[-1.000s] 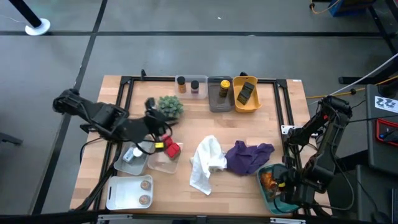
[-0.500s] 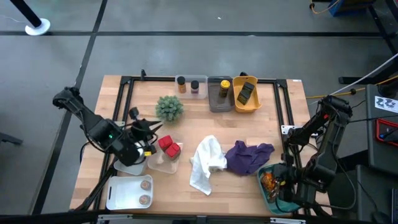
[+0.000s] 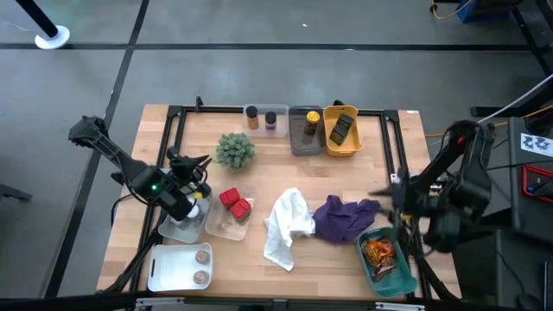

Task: Sort spices by type
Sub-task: Return to Home Position

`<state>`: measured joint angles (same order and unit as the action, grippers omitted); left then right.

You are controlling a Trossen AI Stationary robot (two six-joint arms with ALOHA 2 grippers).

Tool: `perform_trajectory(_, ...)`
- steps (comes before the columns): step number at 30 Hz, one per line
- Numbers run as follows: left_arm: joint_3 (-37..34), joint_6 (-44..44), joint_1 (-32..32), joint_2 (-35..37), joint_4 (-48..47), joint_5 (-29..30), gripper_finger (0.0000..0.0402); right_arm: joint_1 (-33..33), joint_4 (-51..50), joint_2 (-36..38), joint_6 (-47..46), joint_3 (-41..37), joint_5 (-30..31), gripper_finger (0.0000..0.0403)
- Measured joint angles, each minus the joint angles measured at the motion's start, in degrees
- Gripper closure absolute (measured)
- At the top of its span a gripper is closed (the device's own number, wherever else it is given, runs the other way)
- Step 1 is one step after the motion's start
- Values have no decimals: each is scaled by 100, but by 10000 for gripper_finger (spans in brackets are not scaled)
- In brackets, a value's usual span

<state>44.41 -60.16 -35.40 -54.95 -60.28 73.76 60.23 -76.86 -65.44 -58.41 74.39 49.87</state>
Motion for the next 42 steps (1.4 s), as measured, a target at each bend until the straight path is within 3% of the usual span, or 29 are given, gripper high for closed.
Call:
perform_trajectory(4, -262, -778, 31, 12, 7, -143, 357, -350, 20, 396, 867, 263, 613, 237)
perform_trajectory(10, -443, -826, 27, 10, -31, -905, 357, -641, 34, 795, 1084, 438, 316, 237)
perform_trajectory(16, -690, -811, 31, 9, -38, -941, 357, -641, 34, 993, 1619, 435, 504, 237)
perform_trajectory(26, -989, -1205, 110, 306, -190, 962, 357, -639, 33, 2286, 1688, 431, 924, 237)
perform_trajectory(32, -1030, -1921, 474, 1019, -557, 1033, 357, -626, 717, 3102, 2040, 107, 1324, 237)
perform_trajectory(37, -1030, -1383, 510, 1326, 23, 678, 357, -626, 1983, 3313, 3024, -684, 1209, 237)
perform_trajectory(42, -1030, 480, 562, 1323, 1753, 25, 357, -626, 2693, 3476, 3178, -1176, 968, 237)
